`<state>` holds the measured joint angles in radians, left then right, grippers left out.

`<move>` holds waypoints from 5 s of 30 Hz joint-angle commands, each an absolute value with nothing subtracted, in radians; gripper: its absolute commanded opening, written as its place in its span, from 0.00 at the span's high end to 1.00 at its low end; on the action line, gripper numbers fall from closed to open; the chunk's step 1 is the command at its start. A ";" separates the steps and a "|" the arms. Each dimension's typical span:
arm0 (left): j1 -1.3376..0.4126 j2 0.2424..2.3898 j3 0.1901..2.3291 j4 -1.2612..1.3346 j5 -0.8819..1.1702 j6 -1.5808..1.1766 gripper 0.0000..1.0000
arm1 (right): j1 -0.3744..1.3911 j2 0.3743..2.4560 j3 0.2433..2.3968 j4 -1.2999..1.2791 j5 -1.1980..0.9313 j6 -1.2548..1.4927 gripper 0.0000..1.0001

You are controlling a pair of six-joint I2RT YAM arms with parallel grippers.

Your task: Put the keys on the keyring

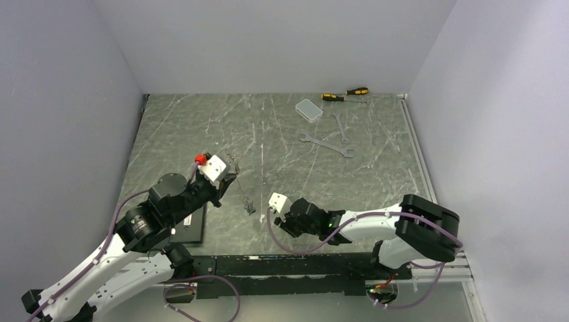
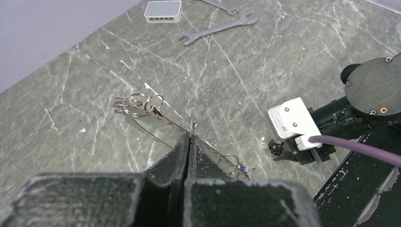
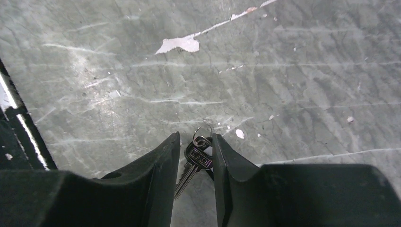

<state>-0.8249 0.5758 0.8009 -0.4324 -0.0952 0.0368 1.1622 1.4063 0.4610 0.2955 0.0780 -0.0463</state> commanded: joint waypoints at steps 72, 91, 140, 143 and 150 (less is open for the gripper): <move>-0.719 0.834 0.911 -0.433 0.678 0.027 1.00 | 1.171 0.661 0.468 0.283 -0.129 -0.127 1.00; -0.712 0.841 0.914 -0.444 0.632 0.046 1.00 | 1.171 0.781 0.572 0.308 -0.099 -0.099 1.00; -0.712 0.811 0.914 -0.448 0.618 0.050 1.00 | 1.159 0.893 0.684 0.195 -0.124 -0.092 1.00; -0.711 0.807 0.913 -0.448 0.617 0.048 1.00 | 1.157 0.876 0.676 0.157 -0.119 -0.123 1.00; -0.710 0.813 0.916 -0.450 0.621 0.045 1.00 | 1.158 0.886 0.652 0.172 -0.102 -0.136 1.00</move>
<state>-0.7151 0.8284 0.8646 -0.4839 0.6048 0.0422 1.1610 0.8936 0.6559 0.1421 -0.1204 -0.1173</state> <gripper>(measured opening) 0.012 0.010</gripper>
